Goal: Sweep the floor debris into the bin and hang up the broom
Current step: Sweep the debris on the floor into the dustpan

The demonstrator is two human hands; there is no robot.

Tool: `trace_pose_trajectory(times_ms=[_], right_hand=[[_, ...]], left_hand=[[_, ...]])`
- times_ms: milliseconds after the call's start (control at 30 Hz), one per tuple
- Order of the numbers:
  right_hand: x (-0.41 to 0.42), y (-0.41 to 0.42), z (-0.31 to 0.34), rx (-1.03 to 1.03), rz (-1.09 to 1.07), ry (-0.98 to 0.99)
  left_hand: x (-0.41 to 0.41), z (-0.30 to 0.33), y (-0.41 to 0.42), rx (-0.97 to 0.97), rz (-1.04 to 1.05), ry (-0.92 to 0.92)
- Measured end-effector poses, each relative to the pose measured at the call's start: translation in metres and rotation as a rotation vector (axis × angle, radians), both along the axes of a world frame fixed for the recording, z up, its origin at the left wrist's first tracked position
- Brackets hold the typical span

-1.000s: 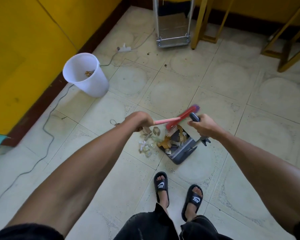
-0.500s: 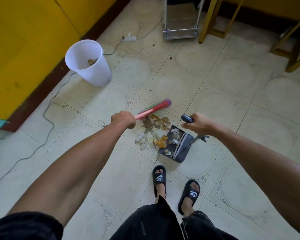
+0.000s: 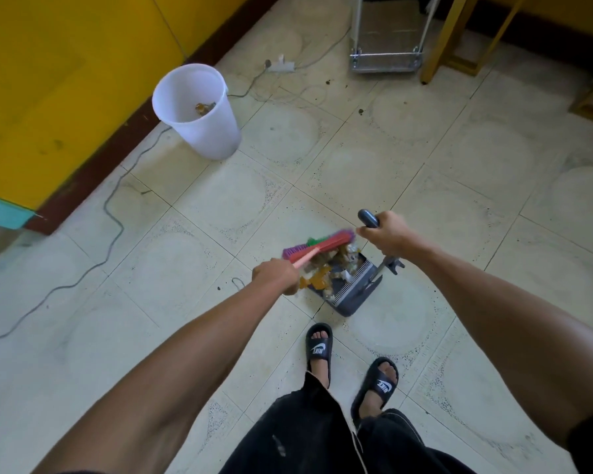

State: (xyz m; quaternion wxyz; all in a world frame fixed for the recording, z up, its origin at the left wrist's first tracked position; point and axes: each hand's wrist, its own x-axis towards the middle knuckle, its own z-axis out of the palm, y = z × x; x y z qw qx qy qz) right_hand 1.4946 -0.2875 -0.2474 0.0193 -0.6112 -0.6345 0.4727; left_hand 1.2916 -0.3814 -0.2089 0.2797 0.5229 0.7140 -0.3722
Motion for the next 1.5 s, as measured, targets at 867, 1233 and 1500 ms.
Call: trace_pose_trajectory(times_ms=[867, 1233, 1500], right_hand=[[0.021, -0.046, 0.014, 0.052, 0.451, -0.029], [0.021, -0.04, 0.002, 0.022, 0.475, -0.025], [0.016, -0.044, 0.003, 0.035, 0.421, 0.012]], left_hand=[[0.009, 0.112, -0.008, -0.042, 0.11, 0.238], [0.017, 0.045, -0.071, -0.046, 0.262, 0.138], [0.03, 0.037, -0.058, -0.268, 0.45, -0.088]])
